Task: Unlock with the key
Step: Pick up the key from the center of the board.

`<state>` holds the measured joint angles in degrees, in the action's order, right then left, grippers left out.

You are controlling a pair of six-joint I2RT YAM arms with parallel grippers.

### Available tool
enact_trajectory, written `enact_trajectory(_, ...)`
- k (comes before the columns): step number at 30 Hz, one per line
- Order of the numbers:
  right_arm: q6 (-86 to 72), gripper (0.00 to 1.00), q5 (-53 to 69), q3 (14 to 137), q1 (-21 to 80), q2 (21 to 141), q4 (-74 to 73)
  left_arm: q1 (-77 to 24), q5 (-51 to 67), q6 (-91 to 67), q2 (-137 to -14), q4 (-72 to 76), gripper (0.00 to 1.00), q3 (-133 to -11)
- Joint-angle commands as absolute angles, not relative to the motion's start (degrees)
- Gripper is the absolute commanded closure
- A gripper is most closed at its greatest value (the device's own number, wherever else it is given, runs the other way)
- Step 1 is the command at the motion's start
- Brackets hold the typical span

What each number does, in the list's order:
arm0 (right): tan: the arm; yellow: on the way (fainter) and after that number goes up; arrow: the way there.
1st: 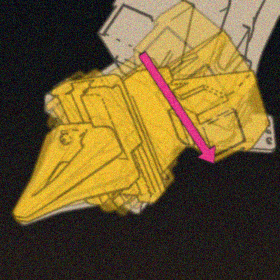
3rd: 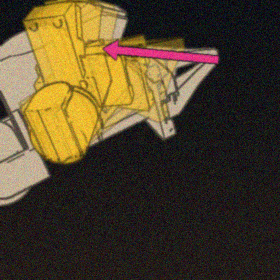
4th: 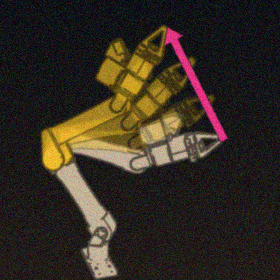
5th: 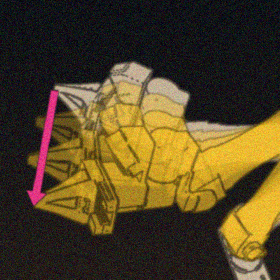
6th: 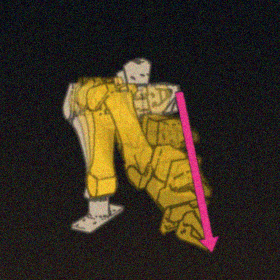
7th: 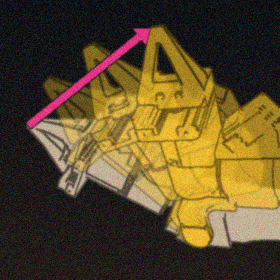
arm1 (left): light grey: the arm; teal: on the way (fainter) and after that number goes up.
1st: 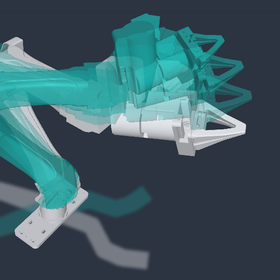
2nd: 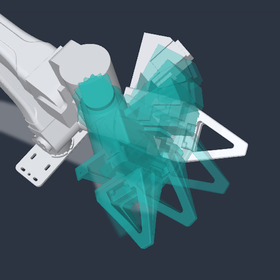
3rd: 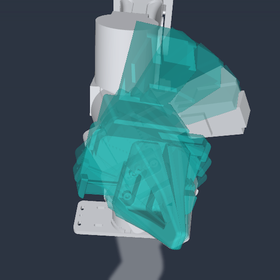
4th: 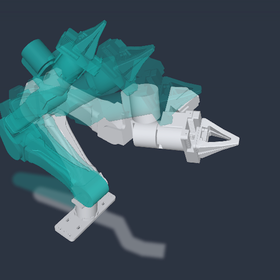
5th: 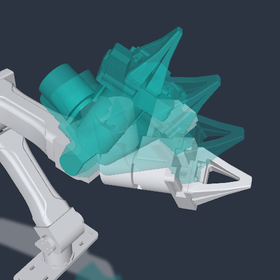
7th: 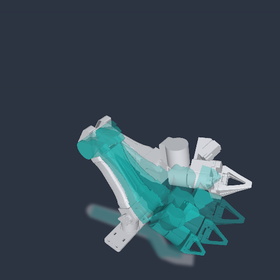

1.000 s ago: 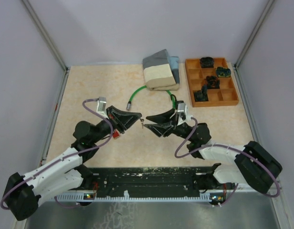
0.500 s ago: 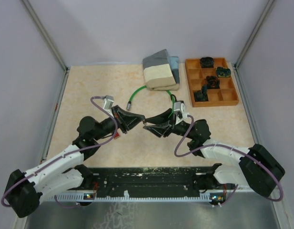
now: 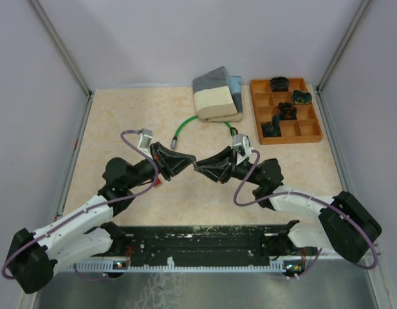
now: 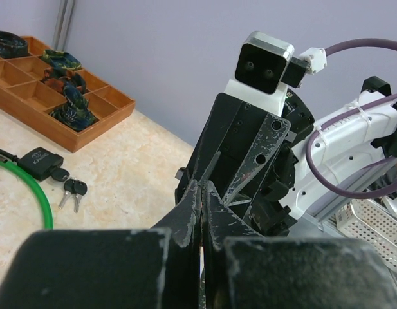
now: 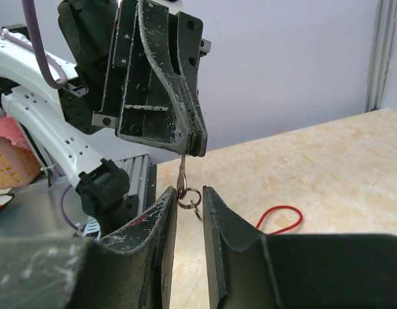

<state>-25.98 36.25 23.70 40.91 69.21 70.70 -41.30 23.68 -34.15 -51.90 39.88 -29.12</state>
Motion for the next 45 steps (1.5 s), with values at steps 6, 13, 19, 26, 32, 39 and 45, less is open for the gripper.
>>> enact_trajectory(6, -29.6, 0.79, 38.79, 26.23, 39.53, 70.05, 77.42, -41.22, 25.61, -33.73, -52.9, 43.75, 1.0, -29.36)
enact_trajectory(13, -30.81, 0.78, 39.55, 26.2, 39.34, 70.09, 78.82, -41.22, 24.71, -33.58, -52.91, 43.8, 1.0, -29.02)
enact_trajectory(19, -32.42, 0.79, 39.91, 26.05, 38.94, 71.04, 80.82, -41.22, 24.23, -33.44, -52.98, 43.51, 1.0, -29.0)
enact_trajectory(26, -32.94, 0.86, 40.34, 26.27, 38.77, 71.83, 80.87, -41.23, 24.09, -33.53, -53.01, 44.03, 1.0, -28.85)
enact_trajectory(32, -33.56, 0.92, 41.1, 26.84, 38.61, 73.08, 80.33, -41.22, 23.97, -34.14, -53.2, 45.68, 1.0, -28.44)
enact_trajectory(39, -34.6, 0.9, 42.38, 27.24, 38.51, 74.63, 81.03, -41.22, 23.69, -34.47, -53.05, 46.95, 1.0, -27.88)
enact_trajectory(45, -34.81, 0.96, 42.77, 27.47, 38.32, 75.53, 81.12, -41.22, 23.68, -35.18, -53.15, 48.21, 1.0, -27.56)
